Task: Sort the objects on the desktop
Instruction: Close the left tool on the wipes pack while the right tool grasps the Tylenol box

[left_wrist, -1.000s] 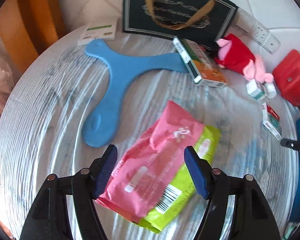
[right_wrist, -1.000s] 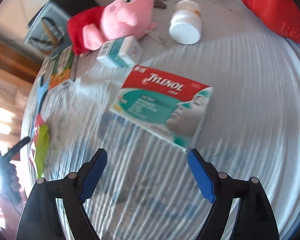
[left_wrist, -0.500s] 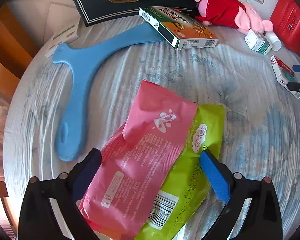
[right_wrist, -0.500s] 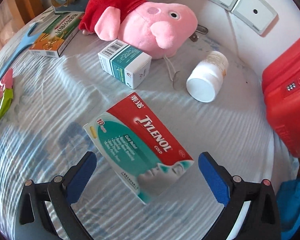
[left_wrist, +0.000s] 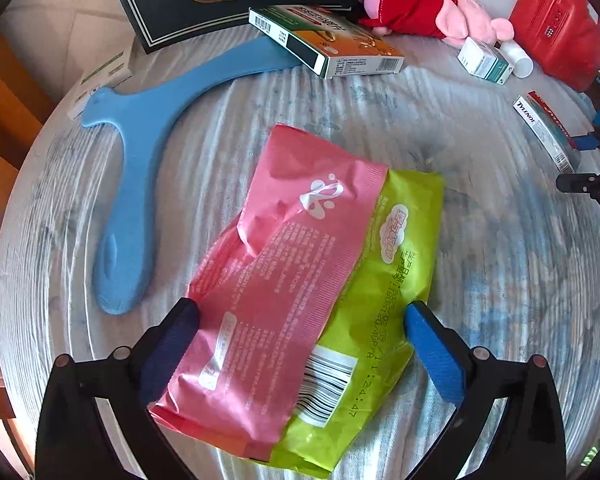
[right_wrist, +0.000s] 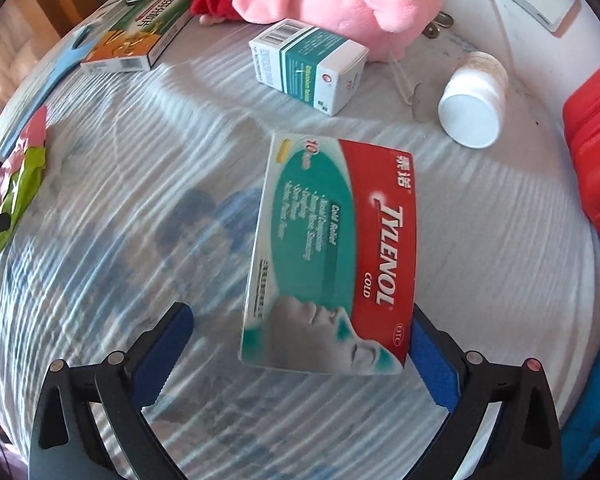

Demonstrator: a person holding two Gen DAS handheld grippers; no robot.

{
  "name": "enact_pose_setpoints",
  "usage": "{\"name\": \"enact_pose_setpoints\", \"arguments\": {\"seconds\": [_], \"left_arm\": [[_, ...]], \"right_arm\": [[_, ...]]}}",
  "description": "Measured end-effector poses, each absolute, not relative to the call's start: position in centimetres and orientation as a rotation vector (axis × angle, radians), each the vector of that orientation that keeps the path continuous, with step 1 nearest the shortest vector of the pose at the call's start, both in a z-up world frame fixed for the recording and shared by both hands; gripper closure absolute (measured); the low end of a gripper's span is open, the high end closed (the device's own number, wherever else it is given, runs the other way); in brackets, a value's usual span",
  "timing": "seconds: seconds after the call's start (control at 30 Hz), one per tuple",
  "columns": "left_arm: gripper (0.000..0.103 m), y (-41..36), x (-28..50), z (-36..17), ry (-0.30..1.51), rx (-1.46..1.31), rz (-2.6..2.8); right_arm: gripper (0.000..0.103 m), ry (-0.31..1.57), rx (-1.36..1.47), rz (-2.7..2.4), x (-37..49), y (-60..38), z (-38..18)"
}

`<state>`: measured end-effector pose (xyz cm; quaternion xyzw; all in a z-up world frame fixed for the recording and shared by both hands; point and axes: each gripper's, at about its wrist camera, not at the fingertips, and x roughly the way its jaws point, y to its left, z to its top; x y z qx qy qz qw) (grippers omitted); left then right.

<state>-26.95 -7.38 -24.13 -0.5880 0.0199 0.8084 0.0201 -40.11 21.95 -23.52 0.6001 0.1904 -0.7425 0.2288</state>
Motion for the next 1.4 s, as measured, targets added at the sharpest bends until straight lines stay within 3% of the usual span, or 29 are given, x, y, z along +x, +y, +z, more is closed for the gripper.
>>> {"name": "enact_pose_setpoints", "arguments": {"seconds": [0.1,0.27,0.37,0.43,0.47,0.57,0.63,0.77,0.97,1.0,1.03,1.1,1.23,1.4], "left_arm": [[0.0,-7.7,-27.3,-24.3,0.001,-1.848,2.506],[0.0,-7.5,-27.8,-24.7,-0.035,-1.898,2.517],[0.0,-7.7,-28.3,-24.8,-0.11,-1.949,2.541],[0.016,-7.5,-28.0,-24.3,-0.14,-1.924,2.577],[0.02,-7.5,-27.6,-24.0,-0.155,-1.908,2.591],[0.037,-7.4,-26.2,-23.0,-0.204,-1.869,2.633],[0.08,-7.7,-24.8,-22.3,-0.277,-1.841,2.657],[0.085,-7.7,-22.3,-21.8,-0.425,-1.795,2.627],[0.084,-7.7,-22.0,-19.5,-0.412,-1.688,2.66],[0.076,-7.8,-22.1,-19.0,-0.4,-1.66,2.678],[0.055,-7.8,-22.5,-18.8,-0.391,-1.638,2.697],[0.026,-7.7,-23.9,-19.5,-0.379,-1.624,2.719],[0.022,-7.4,-26.3,-24.2,-0.366,-1.86,2.582],[0.0,-4.8,-25.6,-25.3,-0.18,-1.717,2.702]], "right_arm": [[0.0,0.471,1.676,-2.07,-40.7,22.1,-23.4],[0.0,0.218,1.7,-2.148,-43.1,23.3,-22.9],[0.003,0.228,1.724,-2.241,-44.1,23.2,-23.1],[0.017,0.307,1.727,-2.284,-43.8,22.6,-23.1],[0.03,0.297,1.717,-2.296,-43.5,22.6,-22.7],[0.03,0.262,1.738,-2.26,-42.0,22.6,-22.2],[0.03,0.273,1.722,-2.266,-40.2,22.8,-21.7],[0.03,0.16,1.67,-2.291,-35.3,23.7,-19.8],[0.03,0.103,1.684,-2.293,-28.1,25.8,-18.2],[0.03,0.097,1.689,-2.297,-27.2,26.3,-18.1],[0.029,0.086,1.697,-2.301,-27.0,26.6,-18.1],[0.029,0.044,1.721,-2.305,-26.9,26.8,-18.7],[0.029,0.004,1.766,-2.307,-26.2,28.3,-19.4],[0.028,-0.036,1.785,-2.299,-26.5,28.9,-20.2]]}}
